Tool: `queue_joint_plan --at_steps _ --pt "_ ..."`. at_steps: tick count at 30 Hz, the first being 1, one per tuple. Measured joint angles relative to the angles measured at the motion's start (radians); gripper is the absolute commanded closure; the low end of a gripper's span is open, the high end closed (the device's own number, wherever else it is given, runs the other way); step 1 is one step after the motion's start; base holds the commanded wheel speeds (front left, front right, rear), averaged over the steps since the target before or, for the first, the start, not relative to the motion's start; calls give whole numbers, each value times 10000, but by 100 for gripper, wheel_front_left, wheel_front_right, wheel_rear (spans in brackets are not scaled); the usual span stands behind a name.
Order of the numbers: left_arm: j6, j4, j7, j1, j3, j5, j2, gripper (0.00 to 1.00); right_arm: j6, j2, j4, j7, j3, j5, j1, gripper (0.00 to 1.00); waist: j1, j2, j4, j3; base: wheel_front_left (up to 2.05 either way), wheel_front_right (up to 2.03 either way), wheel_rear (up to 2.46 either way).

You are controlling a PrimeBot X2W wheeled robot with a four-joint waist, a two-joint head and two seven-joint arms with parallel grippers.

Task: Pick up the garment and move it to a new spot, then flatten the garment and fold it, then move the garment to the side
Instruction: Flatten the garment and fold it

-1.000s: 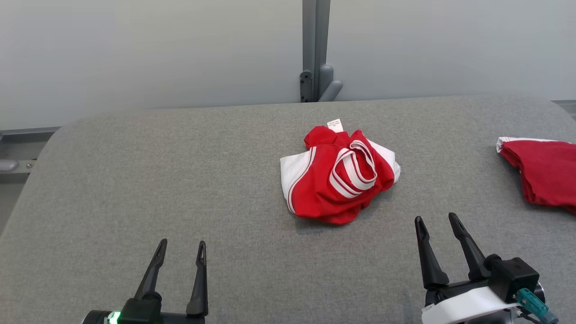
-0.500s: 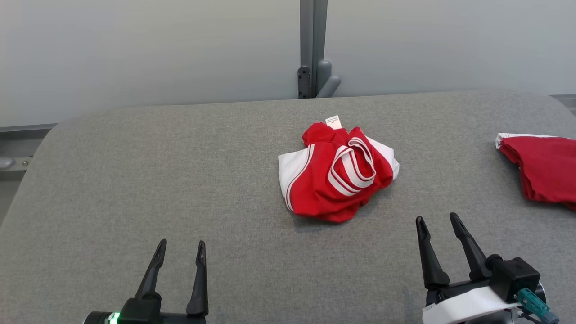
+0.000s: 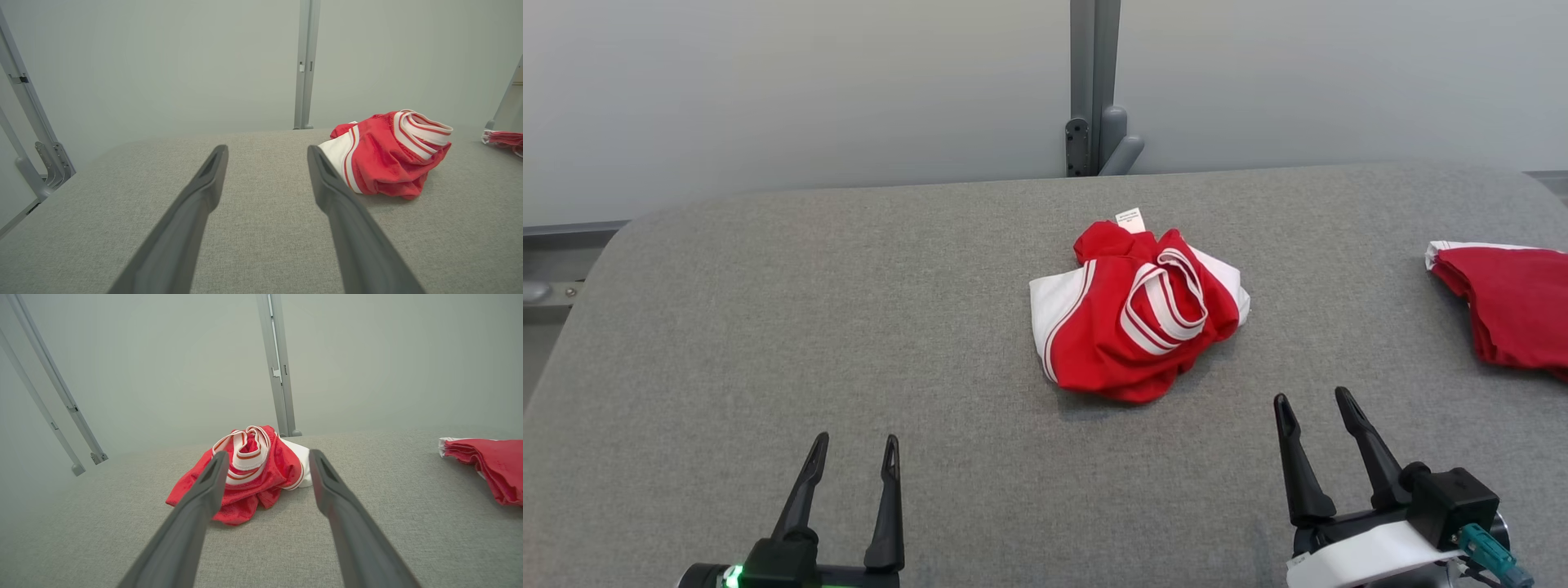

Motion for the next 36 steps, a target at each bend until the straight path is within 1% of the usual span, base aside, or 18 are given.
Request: queue_joint_plan --at_steps 16,20,23,24,25,30,33,36 --pt "-15 10 0 -149 33 33 -2 0 2 0 0 -2 27 4 -15 0 0 0 -113 126 0 0 0" --pt "-405 416 -2 -661 165 240 12 0 0 0 -8 -2 98 0 -77 0 0 0 -187 265 0 0 0" --pt "-727 782 0 -1493 77 433 196 0 0 0 -27 -2 173 -31 -223 0 0 0 -274 447 0 0 0" --pt "-813 851 -2 -1846 -6 508 270 0 0 0 -48 -2 184 -35 -295 0 0 0 -307 534 0 0 0" --pt "-813 851 -2 -1846 -6 508 270 0 0 0 -48 -2 184 -35 -295 0 0 0 -307 534 0 0 0" --pt "-1089 1511 -4 -3777 -788 681 502 0 0 0 -117 0 238 -86 -869 0 0 0 -497 1153 0 0 0" --pt "-1137 2224 -17 -4930 -1563 767 754 0 2 0 -125 -2 318 -79 -1104 0 0 0 -662 1578 0 0 0" --pt "-1152 2945 -15 -6039 -2663 698 1091 0 0 0 -121 0 387 -58 -1265 0 0 0 -874 1969 0 0 0"
